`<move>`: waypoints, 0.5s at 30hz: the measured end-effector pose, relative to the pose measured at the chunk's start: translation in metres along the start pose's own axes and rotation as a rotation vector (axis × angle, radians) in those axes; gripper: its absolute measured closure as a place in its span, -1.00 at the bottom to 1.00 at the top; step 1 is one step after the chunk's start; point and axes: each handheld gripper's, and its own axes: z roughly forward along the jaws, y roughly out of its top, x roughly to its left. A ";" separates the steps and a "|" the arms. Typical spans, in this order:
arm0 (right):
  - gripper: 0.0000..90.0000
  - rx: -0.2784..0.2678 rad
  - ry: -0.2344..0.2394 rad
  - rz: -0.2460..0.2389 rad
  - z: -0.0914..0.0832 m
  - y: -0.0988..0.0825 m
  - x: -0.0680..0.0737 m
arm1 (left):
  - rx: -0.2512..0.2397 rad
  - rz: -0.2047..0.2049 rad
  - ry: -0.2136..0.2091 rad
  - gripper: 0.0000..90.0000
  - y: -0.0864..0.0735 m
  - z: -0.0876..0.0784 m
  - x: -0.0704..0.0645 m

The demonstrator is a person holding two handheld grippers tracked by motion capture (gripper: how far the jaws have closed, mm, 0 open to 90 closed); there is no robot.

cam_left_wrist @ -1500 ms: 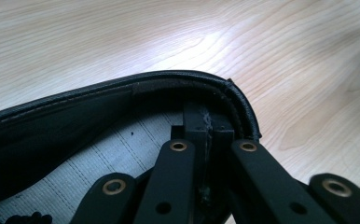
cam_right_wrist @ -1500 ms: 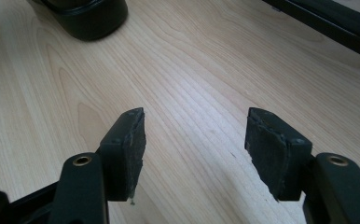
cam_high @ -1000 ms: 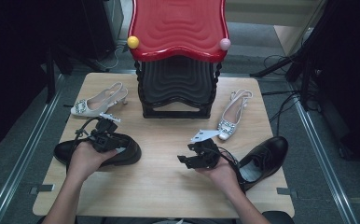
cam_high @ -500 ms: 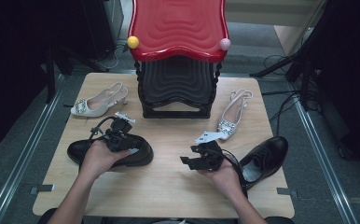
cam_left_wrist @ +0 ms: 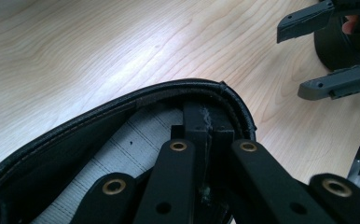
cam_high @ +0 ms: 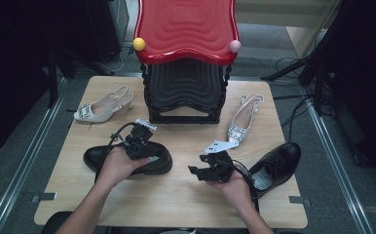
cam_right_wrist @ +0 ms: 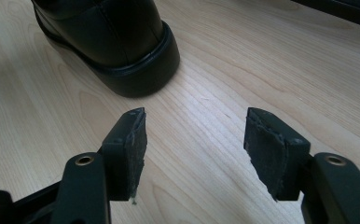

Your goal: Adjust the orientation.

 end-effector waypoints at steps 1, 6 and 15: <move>-0.10 -0.003 -0.001 0.003 0.000 -0.001 0.000 | -0.002 0.003 -0.004 1.00 0.001 0.002 -0.002; -0.07 -0.014 -0.012 0.012 -0.004 -0.002 0.000 | 0.002 0.029 -0.013 1.00 0.006 0.008 -0.010; 0.04 -0.030 -0.023 0.007 -0.006 -0.003 0.003 | 0.002 0.063 -0.020 1.00 0.010 0.015 -0.019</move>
